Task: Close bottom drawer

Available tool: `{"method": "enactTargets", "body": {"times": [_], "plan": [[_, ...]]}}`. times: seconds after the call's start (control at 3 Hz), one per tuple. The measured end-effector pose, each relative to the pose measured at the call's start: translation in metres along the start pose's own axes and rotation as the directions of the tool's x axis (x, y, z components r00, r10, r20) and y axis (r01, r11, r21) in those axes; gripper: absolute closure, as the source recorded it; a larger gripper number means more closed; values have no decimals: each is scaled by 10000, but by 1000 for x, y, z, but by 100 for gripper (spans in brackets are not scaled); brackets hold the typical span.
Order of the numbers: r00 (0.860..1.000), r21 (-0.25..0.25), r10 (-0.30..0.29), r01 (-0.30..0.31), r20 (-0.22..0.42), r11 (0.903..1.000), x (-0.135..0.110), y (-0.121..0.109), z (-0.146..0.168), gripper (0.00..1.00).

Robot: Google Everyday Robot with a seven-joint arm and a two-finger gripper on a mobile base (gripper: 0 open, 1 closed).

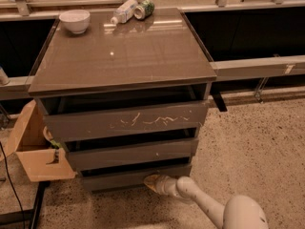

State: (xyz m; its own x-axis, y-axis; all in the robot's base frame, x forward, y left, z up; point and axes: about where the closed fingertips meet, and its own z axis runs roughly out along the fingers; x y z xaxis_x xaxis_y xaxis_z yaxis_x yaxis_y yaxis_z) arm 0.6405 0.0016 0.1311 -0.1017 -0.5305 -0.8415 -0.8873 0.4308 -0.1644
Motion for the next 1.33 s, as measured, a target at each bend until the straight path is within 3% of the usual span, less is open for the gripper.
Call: {"method": "enactTargets", "body": {"times": [0.33,0.67,1.0,1.33], "plan": [[10000,-123,9,-9,51,9999,-2,-1,1,100],[9999,-557,88,-93,-99,9984,-2,5,-4,100],[9983,-1382,363,-423,-461,9895,-1,15,-14,100],[9936,-2257,645,-842,-932,9705,3,28,-26,100]]}}
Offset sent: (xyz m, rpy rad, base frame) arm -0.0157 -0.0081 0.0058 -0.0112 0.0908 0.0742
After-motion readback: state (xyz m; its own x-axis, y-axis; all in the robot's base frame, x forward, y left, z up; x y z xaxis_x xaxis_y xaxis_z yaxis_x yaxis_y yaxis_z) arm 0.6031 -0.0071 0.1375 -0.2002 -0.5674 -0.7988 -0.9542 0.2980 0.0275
